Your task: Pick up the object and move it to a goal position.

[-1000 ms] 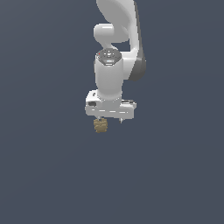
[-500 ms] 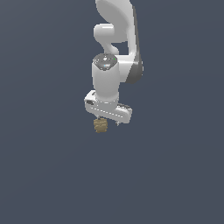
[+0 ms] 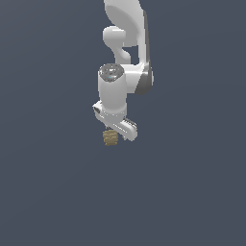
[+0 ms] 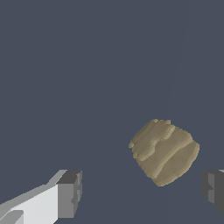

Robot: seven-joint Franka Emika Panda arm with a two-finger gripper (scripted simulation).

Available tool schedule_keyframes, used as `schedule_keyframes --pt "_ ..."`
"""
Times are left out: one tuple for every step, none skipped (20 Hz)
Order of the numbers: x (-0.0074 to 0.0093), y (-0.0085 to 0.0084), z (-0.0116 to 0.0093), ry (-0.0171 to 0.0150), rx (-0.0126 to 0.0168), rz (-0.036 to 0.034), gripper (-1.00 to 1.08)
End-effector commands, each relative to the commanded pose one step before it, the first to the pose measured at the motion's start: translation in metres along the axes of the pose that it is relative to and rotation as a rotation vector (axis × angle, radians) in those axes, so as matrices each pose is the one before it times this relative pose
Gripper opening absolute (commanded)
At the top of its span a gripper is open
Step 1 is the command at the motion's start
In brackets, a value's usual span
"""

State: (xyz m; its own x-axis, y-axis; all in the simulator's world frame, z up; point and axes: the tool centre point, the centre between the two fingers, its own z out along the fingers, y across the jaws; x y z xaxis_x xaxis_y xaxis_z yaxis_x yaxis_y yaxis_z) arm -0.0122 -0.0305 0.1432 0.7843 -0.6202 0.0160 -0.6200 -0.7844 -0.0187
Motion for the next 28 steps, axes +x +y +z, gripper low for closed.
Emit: schedule_keyframes --pt "-0.00027 0.00427 0.00409 -0.00233 -0.00151 0.07755 1.0" --pt "0.00003 0.00171 0.0016 -0.00085 -0.00069 0.03032 1.0" --pt "0.00008 0.00171 0.00159 -0.0008 -0.00072 0.03032 1.0" --pt "0.00014 0.00172 0.00158 -0.00075 -0.00075 0.03034 1.0" --pt "0.00019 0.00172 0.00157 -0.00069 -0.00078 0.03036 1.0" --pt "0.00024 0.00172 0.00156 -0.00064 -0.00081 0.03037 1.0" --pt "0.0003 0.00172 0.00155 -0.00058 -0.00083 0.03038 1.0" --pt "0.00035 0.00172 0.00154 -0.00052 -0.00085 0.03039 1.0" --pt "0.00041 0.00172 0.00153 -0.00047 -0.00087 0.0304 1.0" --pt "0.00047 0.00172 0.00152 -0.00041 -0.00089 0.03042 1.0" --pt "0.00052 0.00171 0.0015 -0.00035 -0.0009 0.03043 1.0" --pt "0.00058 0.0017 0.00149 -0.00029 -0.00091 0.03045 1.0" --pt "0.00063 0.00169 0.00148 -0.00023 -0.00092 0.03046 1.0" --pt "0.00069 0.00168 0.00147 -0.00017 -0.00093 0.03047 1.0" --pt "0.00073 0.00164 0.00144 -0.00011 -0.00092 0.03009 1.0" --pt "0.00074 0.00154 0.00136 -0.00005 -0.00087 0.02862 1.0" --pt "0.00075 0.00144 0.00128 0.0 -0.00082 0.02708 1.0" --pt "0.00074 0.00135 0.0012 0.00005 -0.00077 0.02554 1.0" --pt "0.00074 0.00125 0.00112 0.00008 -0.00072 0.024 1.0" --pt "0.00072 0.00116 0.00104 0.00011 -0.00067 0.02246 1.0" --pt "0.00069 0.00107 0.00096 0.00013 -0.00062 0.02091 1.0" --pt "0.00066 0.00097 0.00089 0.00015 -0.00057 0.01936 1.0" --pt "0.00063 0.00089 0.00081 0.00016 -0.00052 0.01783 1.0" --pt "0.00059 0.0008 0.00074 0.00016 -0.00047 0.01628 1.0" --pt "0.00055 0.00072 0.00066 0.00016 -0.00042 0.01474 1.0" --pt "0.00051 0.00064 0.00059 0.00015 -0.00037 0.01319 1.0" --pt "0.00044 0.00055 0.00052 0.00014 -0.00033 0.01161 1.0" --pt "0.00041 0.00048 0.00045 0.00013 -0.00028 0.0101 1.0"
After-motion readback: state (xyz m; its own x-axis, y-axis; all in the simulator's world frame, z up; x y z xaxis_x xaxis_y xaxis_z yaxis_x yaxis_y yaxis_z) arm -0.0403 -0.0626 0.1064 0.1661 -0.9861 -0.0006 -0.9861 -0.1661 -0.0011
